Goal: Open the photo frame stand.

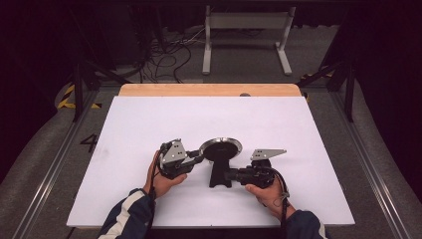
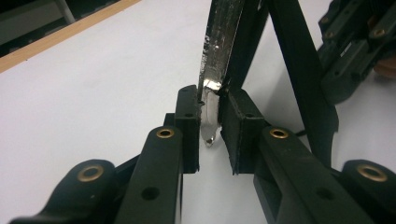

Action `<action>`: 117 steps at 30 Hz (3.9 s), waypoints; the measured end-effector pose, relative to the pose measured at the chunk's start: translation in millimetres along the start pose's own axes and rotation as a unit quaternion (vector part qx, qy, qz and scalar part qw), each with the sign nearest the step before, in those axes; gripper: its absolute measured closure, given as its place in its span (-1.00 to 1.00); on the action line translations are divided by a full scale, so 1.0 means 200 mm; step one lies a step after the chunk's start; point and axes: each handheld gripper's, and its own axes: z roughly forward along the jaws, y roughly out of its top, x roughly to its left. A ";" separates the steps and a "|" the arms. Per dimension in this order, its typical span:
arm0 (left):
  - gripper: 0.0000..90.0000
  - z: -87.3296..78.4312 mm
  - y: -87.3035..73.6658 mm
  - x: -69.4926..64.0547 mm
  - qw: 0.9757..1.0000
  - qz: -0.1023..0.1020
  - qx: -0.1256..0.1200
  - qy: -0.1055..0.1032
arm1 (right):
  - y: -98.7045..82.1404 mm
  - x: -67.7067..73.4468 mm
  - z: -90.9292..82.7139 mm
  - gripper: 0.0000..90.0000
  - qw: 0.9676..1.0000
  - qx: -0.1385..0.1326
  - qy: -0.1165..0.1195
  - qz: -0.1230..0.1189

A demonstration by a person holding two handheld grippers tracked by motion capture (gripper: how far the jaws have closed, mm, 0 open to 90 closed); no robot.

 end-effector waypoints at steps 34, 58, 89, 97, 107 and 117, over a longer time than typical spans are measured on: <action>0.04 0.05 0.00 -0.03 1.000 -0.002 0.010 0.001 | -0.02 0.05 0.02 0.77 0.999 0.027 0.020 -0.004; 0.53 0.16 0.02 -0.05 0.997 0.035 0.063 -0.008 | -0.01 0.06 0.00 0.74 1.000 0.024 0.006 -0.009; 0.54 0.21 0.03 -0.04 0.994 0.050 0.070 0.070 | -0.01 0.05 -0.01 0.74 0.996 0.008 -0.085 -0.034; 0.51 0.20 0.03 -0.03 0.993 0.052 0.068 0.077 | -0.02 0.06 0.00 0.73 0.994 0.016 -0.098 -0.049; 0.37 0.13 0.03 -0.01 0.995 0.034 0.057 0.076 | -0.02 0.08 -0.02 0.67 0.993 0.023 -0.102 -0.059; 0.22 -0.03 0.03 -0.02 0.994 0.050 0.051 0.084 | 0.00 0.17 -0.12 0.66 0.981 0.035 -0.135 -0.133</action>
